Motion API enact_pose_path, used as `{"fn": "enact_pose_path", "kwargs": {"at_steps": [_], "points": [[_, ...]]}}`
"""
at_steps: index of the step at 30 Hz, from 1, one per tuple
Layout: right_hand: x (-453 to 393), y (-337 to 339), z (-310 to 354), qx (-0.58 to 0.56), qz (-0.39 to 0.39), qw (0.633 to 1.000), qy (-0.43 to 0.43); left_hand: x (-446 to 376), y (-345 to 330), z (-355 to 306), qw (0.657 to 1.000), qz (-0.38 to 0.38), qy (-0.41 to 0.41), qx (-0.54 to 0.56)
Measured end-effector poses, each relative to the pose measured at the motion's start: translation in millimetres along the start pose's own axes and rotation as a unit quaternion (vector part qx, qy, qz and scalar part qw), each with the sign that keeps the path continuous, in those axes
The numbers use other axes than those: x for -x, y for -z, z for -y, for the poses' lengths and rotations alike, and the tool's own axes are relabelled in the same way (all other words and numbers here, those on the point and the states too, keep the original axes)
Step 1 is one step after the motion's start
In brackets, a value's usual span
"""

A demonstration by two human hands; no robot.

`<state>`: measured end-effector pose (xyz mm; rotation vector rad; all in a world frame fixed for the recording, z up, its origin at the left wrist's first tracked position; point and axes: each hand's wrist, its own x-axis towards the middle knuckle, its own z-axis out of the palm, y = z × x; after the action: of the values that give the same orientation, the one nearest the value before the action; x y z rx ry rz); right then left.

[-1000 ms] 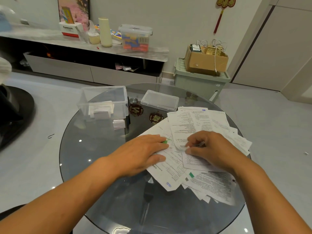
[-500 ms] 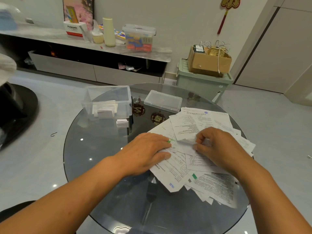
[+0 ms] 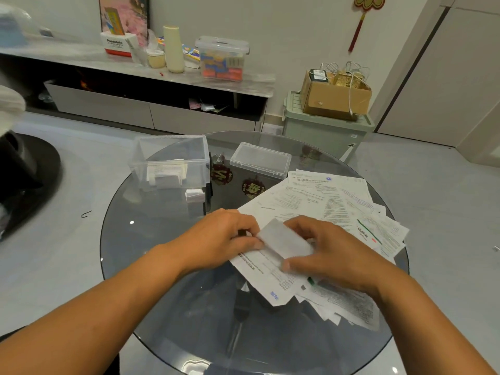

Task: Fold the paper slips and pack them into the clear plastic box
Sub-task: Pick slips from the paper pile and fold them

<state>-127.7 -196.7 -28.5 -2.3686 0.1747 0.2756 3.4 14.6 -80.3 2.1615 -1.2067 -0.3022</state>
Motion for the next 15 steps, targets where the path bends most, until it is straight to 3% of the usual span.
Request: {"fn": "enact_pose_path", "kwargs": {"at_steps": [2, 6, 9, 12, 15], "points": [[-0.7, 5.6, -1.3, -0.050, -0.013, 0.999, -0.008, 1.6, 0.7, -0.8, 0.998, 0.006, 0.030, 0.049], [2.7, 14.5, -0.7, -0.139, 0.038, 0.990, -0.001, 3.1, -0.2, -3.2, 0.993, -0.002, 0.064, 0.101], [-6.3, 6.1, -7.8, -0.212, -0.079, 0.973, -0.044, 1.6, -1.3, -4.8, 0.987, -0.014, 0.095, 0.126], [-15.8, -8.9, -8.8, -0.156, -0.180, 0.966, -0.099, -1.7, -9.6, -6.1, 0.982, -0.067, 0.120, 0.128], [-19.9, -23.3, -5.1, -0.040, -0.208, 0.970, -0.115, -4.1, -18.8, -11.8, 0.986, -0.097, 0.127, 0.051]]}}
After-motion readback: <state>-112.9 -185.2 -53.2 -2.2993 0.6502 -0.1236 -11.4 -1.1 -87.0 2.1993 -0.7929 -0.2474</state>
